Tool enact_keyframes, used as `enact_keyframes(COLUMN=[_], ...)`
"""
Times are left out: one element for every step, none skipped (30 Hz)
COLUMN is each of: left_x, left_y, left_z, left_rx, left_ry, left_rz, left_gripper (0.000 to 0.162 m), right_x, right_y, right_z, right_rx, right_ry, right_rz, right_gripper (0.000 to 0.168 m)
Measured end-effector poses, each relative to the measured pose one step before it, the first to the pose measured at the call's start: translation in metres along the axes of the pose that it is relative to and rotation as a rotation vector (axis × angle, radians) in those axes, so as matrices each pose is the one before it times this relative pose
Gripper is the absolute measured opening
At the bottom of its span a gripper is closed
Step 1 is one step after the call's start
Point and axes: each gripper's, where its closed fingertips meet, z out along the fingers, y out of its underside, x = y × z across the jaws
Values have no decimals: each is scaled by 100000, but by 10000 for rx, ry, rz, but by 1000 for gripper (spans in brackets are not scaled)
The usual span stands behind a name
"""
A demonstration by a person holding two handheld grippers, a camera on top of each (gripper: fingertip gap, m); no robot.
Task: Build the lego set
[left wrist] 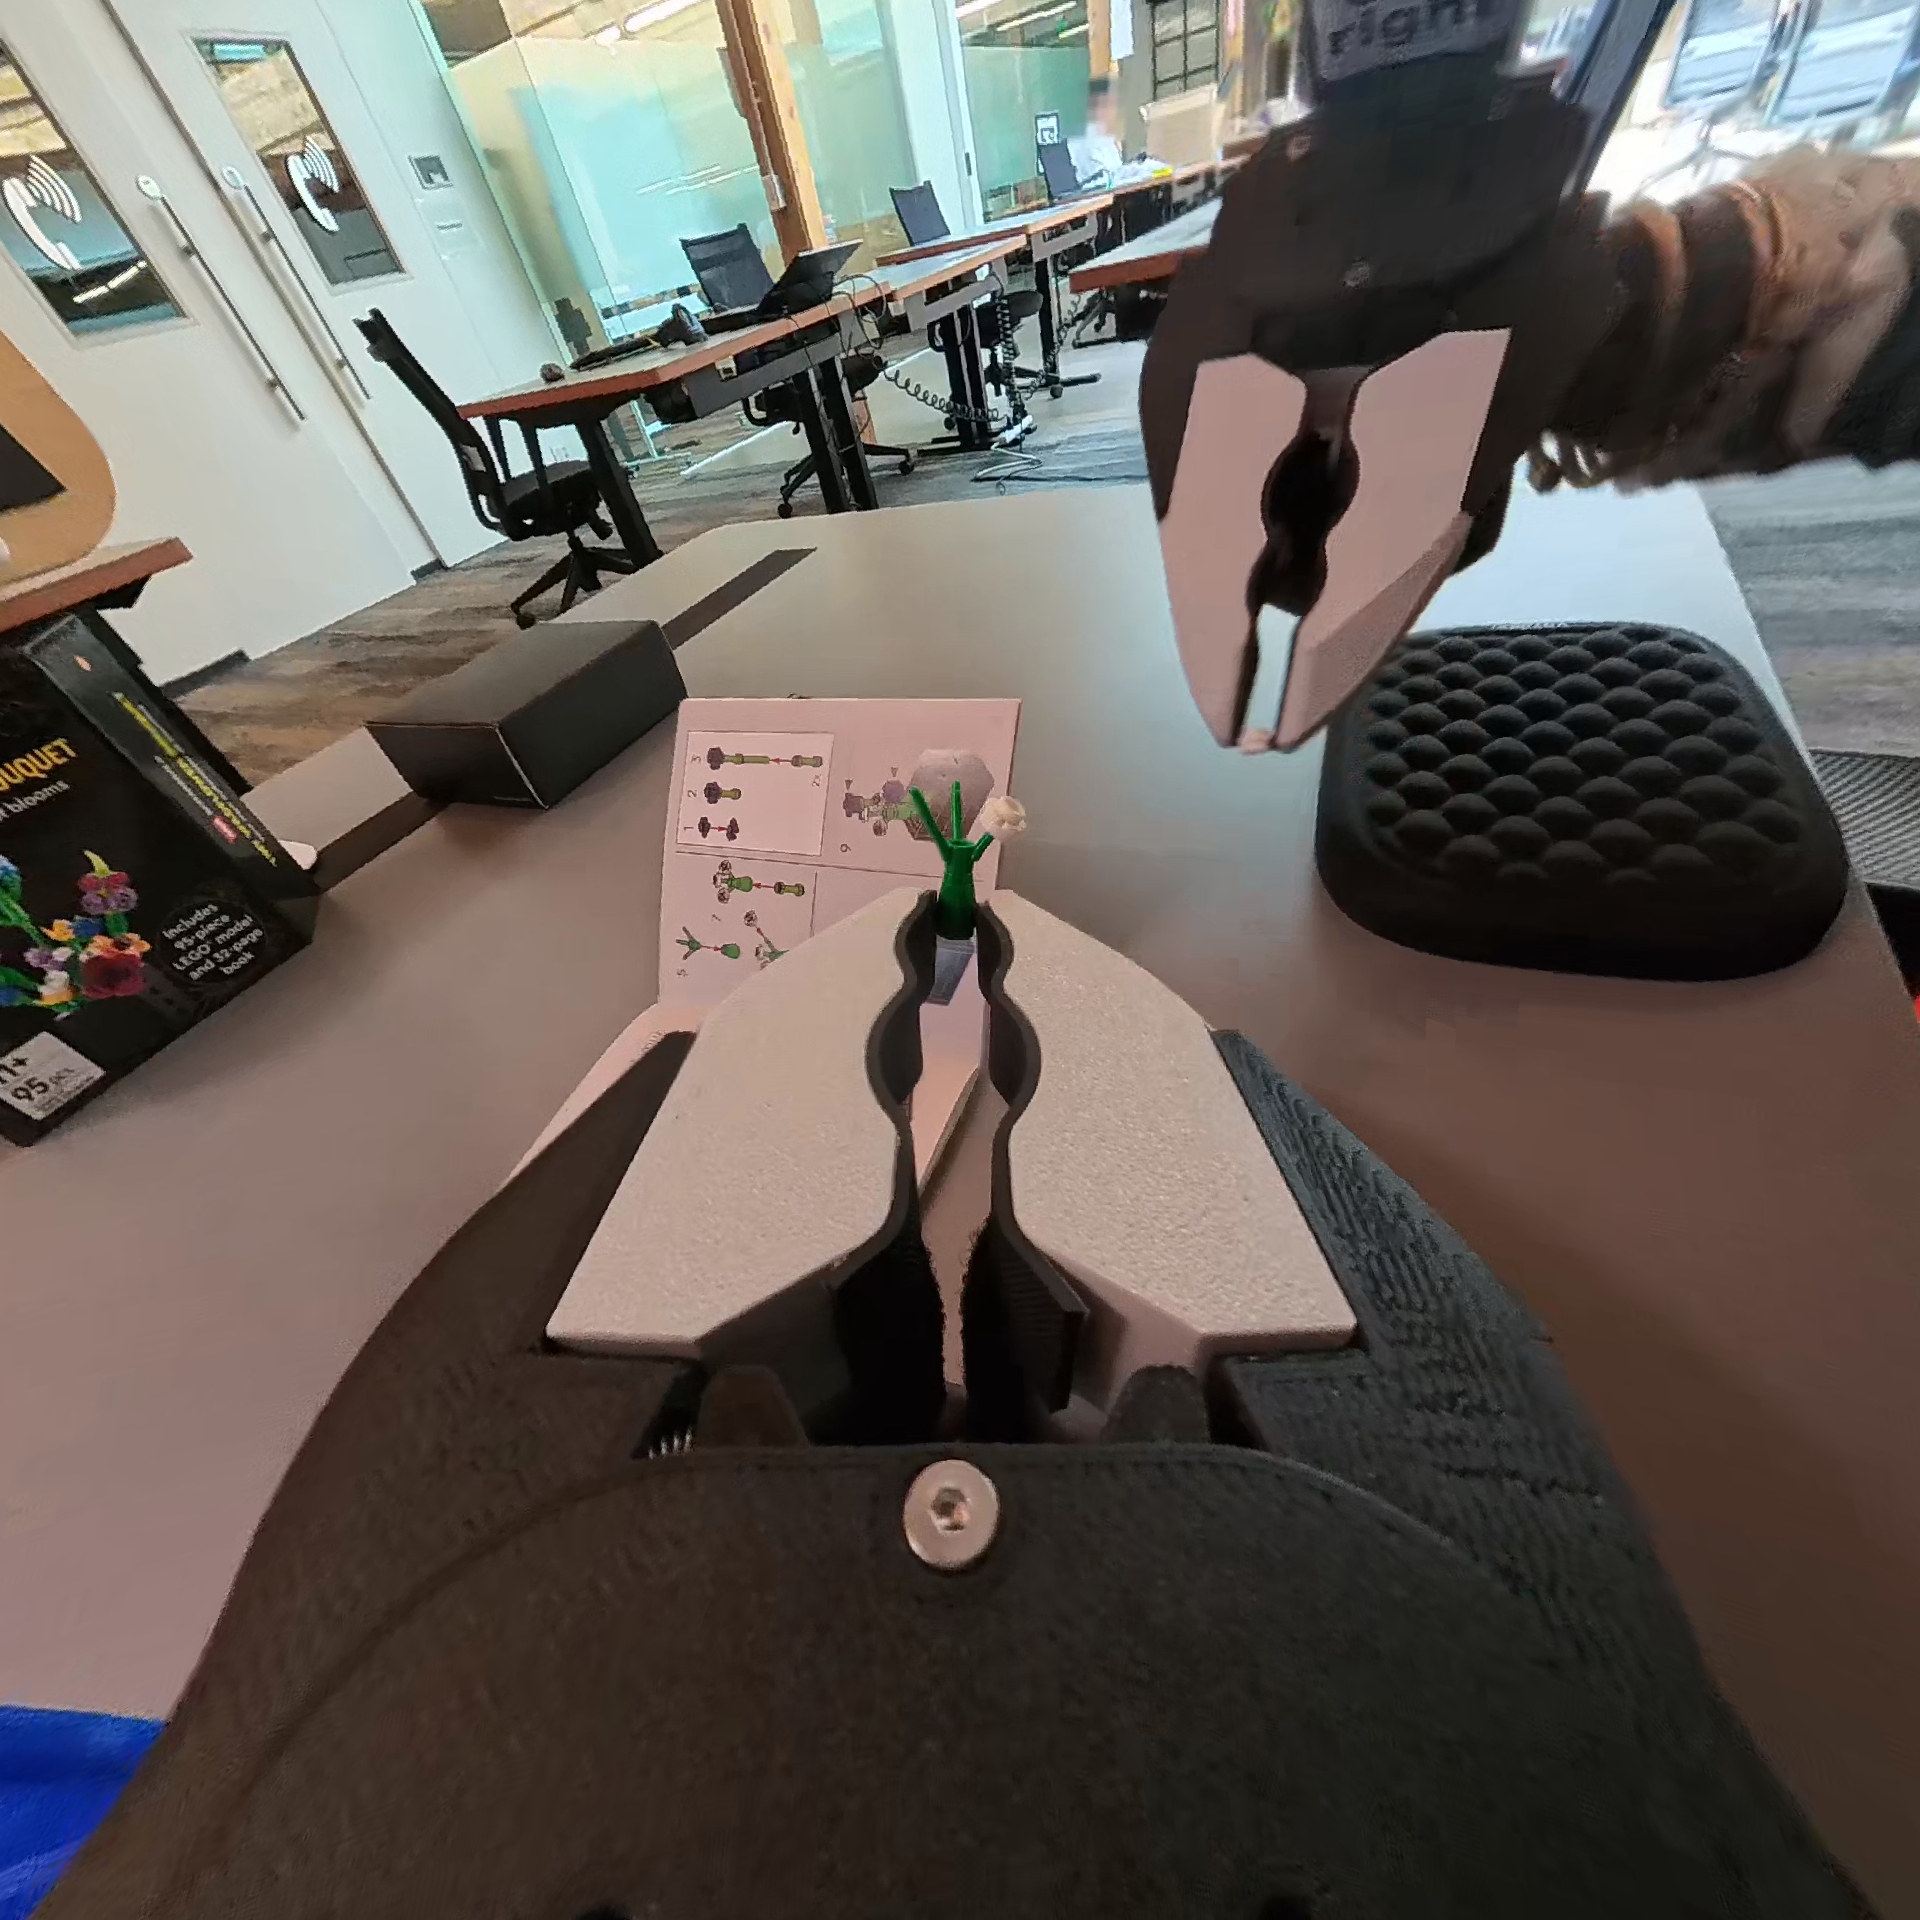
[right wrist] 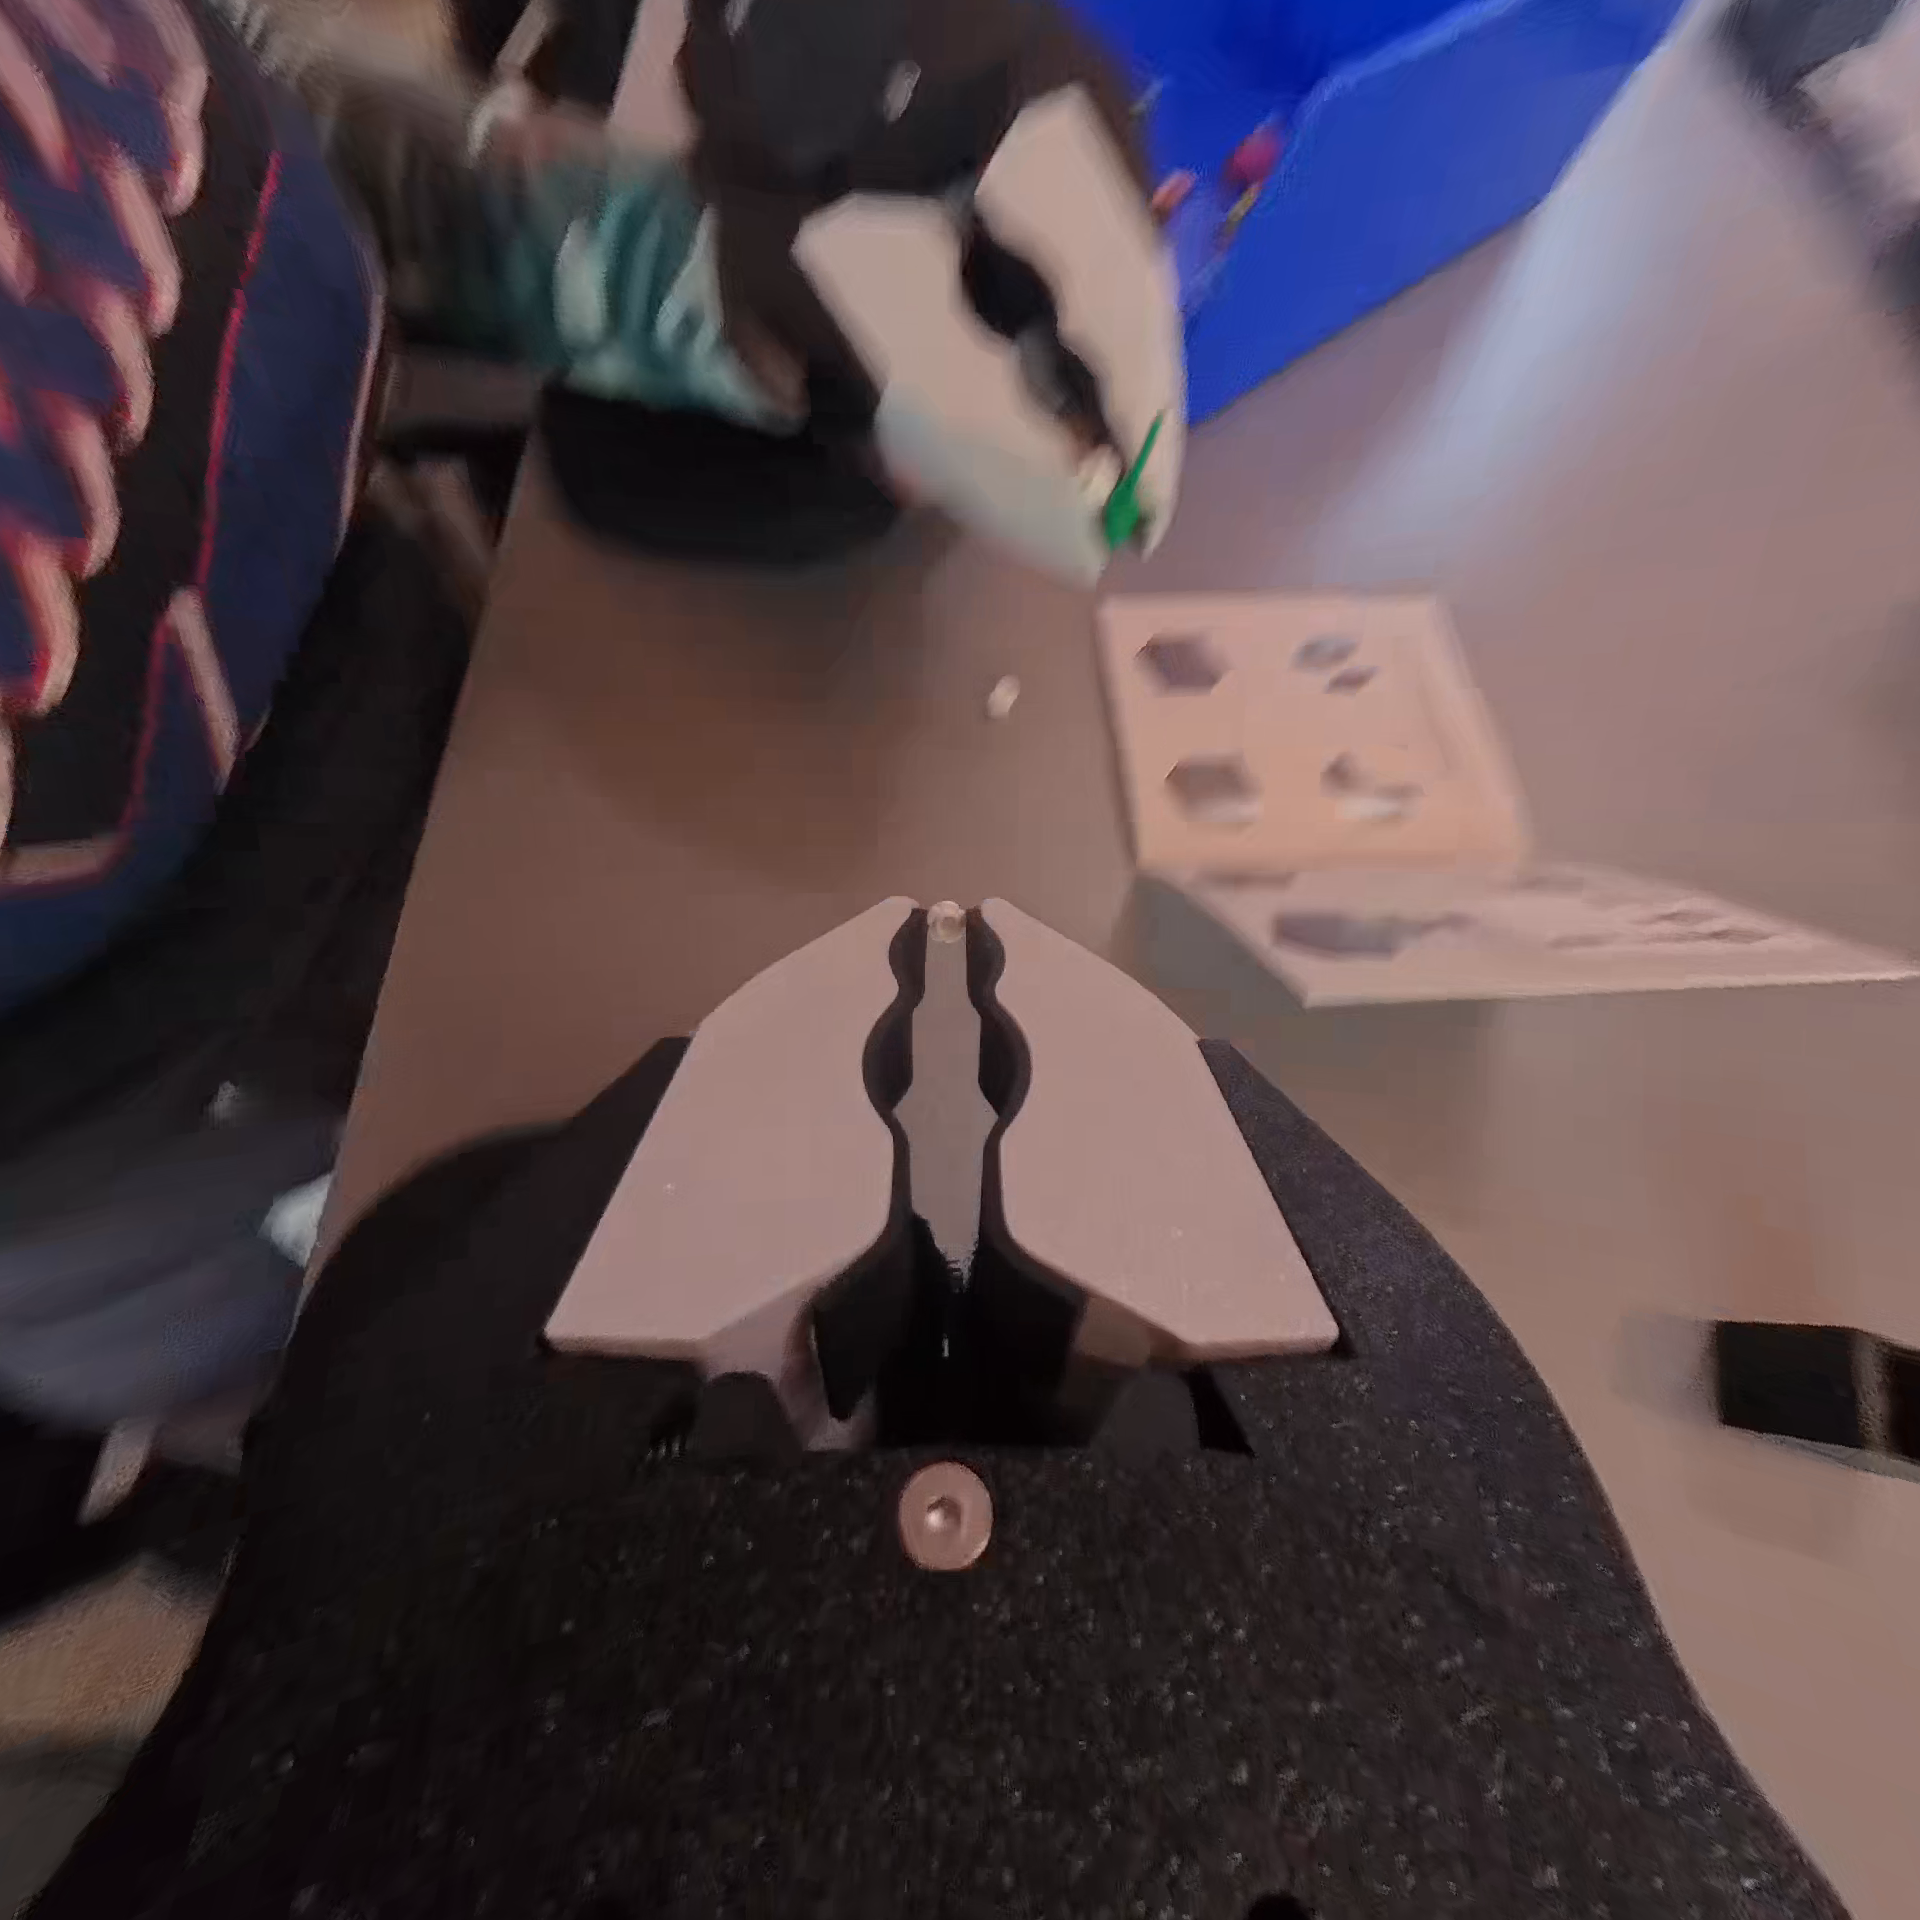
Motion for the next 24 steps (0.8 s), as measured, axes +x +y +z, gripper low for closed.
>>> enact_keyframes(left_x=[51, 66, 84, 105, 111, 121, 139, 90, 72, 168, 323, 601, 790, 698, 430, 158, 24, 7, -15, 19, 76, 66, 92, 60], left_y=[-131, -145, -161, -171, -182, -195, -192, -97, 62, 186, 191, 85, -4, 0, 21, 39, -1, -25, -19, 17, 80, 127, 124, 69], left_z=[-21, -18, -31, -55, -73, -78, -89, -70, -26, 10, 18, 32, 28, 31, 9, -35, -76, -73, -35, 18, 73, 105, 108, 89], left_rx=[64, 80, 99, 116, 124, 129, 121, 52, -67, -166, -174, -90, -15, -5, -31, -35, -3, 26, 28, -7, -53, -82, -79, -50], left_ry=[87, 94, 99, 117, 122, 123, 122, 64, 18, 42, 101, 284, 451, 441, 298, 136, 55, 33, 2, 0, 20, 18, 19, 11], left_rz=[-163, -159, -151, -147, -140, -111, -64, -4, 109, 270, 385, 397, 260, 86, 19, 14, -1, -24, -14, 27, 51, 56, 64, 55], left_gripper=[7, 7, 7, 7, 7, 7, 7, 7, 7, 7, 7, 7, 7, 7, 7, 7, 7, 7, 7, 7, 7, 7, 7, 7], right_x=[636, 637, -141, -43, 59, -129, 117, 251, 32, -155, -212, -331, -216, -284, -293, -281, -160, 65, 104, -54, -110, -76, -59, -6], right_y=[-1393, -1371, -1245, -993, -736, -494, -278, -102, 98, 137, 120, 155, 247, 302, 208, 167, 238, 295, 244, 112, 22, 33, 26, 57], right_z=[270, 383, 533, 585, 556, 489, 333, 171, 72, -15, -120, -166, -200, -205, -195, -176, -147, -122, -68, -8, 41, 57, 72, 72], right_rx=[541, 640, 684, 637, 574, 463, 328, 198, 39, -18, 3, -5, -82, -135, -45, 0, -32, -34, 6, 70, 98, 53, 15, -31], right_ry=[860, 860, 321, 343, 361, 147, 223, 211, -34, -199, -225, -320, -255, -293, -250, -207, -143, -16, 11, -80, -79, -37, -7, 20], right_rz=[113, 250, 336, 425, 441, 354, 249, 186, 163, 100, 36, 60, 195, 224, 155, 74, 53, 80, 109, 110, 79, 24, -22, -31], right_gripper=[7, 7, 7, 7, 7, 7, 7, 7, 7, 7, 7, 7, 7, 7, 7, 7, 7, 7, 7, 7, 7, 7, 7, 7])
